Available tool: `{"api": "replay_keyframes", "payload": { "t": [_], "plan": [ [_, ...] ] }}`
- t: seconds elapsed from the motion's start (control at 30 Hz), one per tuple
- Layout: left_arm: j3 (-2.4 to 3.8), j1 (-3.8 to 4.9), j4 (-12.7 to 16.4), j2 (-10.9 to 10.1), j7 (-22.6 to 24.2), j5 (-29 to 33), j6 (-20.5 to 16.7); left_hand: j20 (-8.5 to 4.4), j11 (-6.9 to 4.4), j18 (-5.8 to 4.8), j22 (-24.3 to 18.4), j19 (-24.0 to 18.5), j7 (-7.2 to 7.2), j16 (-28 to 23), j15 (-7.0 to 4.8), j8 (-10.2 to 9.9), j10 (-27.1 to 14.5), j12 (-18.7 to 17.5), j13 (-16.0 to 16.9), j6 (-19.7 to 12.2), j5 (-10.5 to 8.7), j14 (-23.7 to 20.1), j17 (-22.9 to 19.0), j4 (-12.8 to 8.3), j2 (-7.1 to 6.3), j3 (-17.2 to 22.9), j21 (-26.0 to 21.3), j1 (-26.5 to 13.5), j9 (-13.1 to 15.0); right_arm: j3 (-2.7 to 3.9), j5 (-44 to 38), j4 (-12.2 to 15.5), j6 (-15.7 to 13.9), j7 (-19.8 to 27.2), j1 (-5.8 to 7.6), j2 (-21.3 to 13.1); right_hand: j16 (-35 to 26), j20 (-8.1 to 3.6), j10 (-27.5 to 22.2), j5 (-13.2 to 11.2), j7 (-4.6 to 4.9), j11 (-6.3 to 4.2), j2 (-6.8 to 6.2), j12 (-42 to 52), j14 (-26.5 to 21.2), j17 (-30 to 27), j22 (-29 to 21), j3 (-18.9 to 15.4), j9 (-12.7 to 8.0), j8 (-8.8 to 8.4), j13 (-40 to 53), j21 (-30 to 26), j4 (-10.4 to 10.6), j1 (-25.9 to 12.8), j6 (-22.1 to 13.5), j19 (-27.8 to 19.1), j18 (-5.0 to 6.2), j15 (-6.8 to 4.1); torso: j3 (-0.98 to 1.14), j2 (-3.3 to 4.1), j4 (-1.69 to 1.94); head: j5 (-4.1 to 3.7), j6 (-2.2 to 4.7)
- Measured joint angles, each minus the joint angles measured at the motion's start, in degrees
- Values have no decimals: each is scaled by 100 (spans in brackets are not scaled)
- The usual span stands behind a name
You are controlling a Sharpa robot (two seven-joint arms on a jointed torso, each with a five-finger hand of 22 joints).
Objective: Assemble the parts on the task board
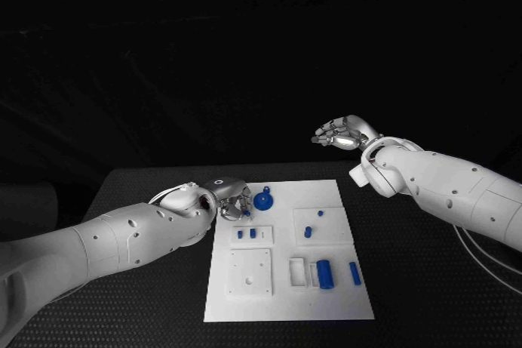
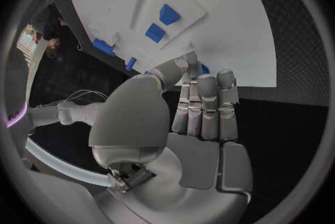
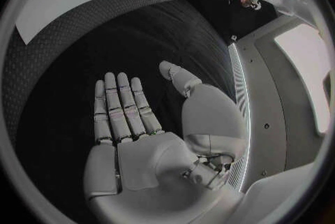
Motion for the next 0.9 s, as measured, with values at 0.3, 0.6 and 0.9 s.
{"api": "replay_keyframes", "payload": {
  "t": [0.3, 0.6, 0.9],
  "plan": [
    [-10, 0, -56, -31, -28, -2, 88, 0, -1, -14, -1, 0, 0, 0, 1, 0, -1, -1, -7, 0, 0, 0, -1, 0, 15, 0, 0, -15, 0, 0, 0, 2, 0, 0, 0, -9, 0, 0, 0, 0, 0, 0, 0, 0, 0, -5, 0, 0, 0, 0, 0, 0, 0, 0, 0, 0, 0, 0, 3, -1, -4, 2, -4],
    [-25, 0, -80, 12, -39, -3, 137, 0, -2, -39, -1, 0, 0, 0, 1, 0, -2, -11, -8, 0, 0, 0, -1, 0, 15, 0, 0, -15, -5, 0, 0, 4, 0, 0, 0, -8, 0, 0, 0, 0, 0, 0, 0, 0, 0, -5, 5, 0, 0, 0, 0, 0, 0, 0, 0, 0, 0, 0, 3, 0, -4, 2, -9],
    [-27, 0, -89, 36, -41, -4, 164, 0, -3, -43, -2, 0, 0, 0, 10, 0, -3, -20, -11, 0, 0, 8, -1, 13, 15, -14, 0, -15, -5, 0, 0, 5, 0, 0, 0, -7, 0, 0, 0, 0, 0, 0, 0, 0, 0, -4, 5, 0, 0, 0, 0, 0, 0, 0, 0, 0, 0, 0, 4, 3, -8, 2, -12]
  ]
}}
